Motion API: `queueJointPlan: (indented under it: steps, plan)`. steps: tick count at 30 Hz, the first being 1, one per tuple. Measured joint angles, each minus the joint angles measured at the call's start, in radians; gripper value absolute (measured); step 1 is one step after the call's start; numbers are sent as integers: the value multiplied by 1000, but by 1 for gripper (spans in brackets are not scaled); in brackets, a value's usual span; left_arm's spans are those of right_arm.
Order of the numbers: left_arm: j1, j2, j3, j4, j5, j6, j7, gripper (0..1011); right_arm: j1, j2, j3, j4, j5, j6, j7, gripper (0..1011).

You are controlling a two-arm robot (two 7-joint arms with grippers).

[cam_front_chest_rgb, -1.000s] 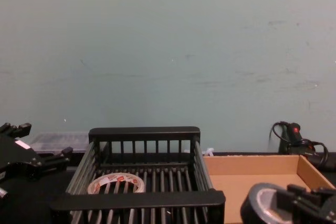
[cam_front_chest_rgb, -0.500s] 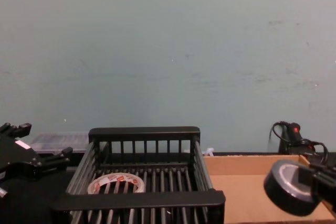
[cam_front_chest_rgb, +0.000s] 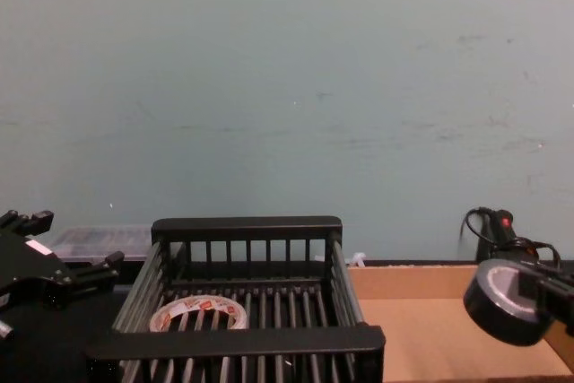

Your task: Pick up the white tape and place it into the black box , Pick up the silver tape and place it into the brown box.

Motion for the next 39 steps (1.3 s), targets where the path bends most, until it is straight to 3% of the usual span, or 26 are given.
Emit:
queueJointPlan:
  steps: [15,39]
  plan:
    - [0,0,0,0,0,0,0,1001,103,-21,-19,107,-23,27,7,159]
    - [0,0,0,0,0,0,0,1001,289,-95,-70,323,-100,44,10,160]
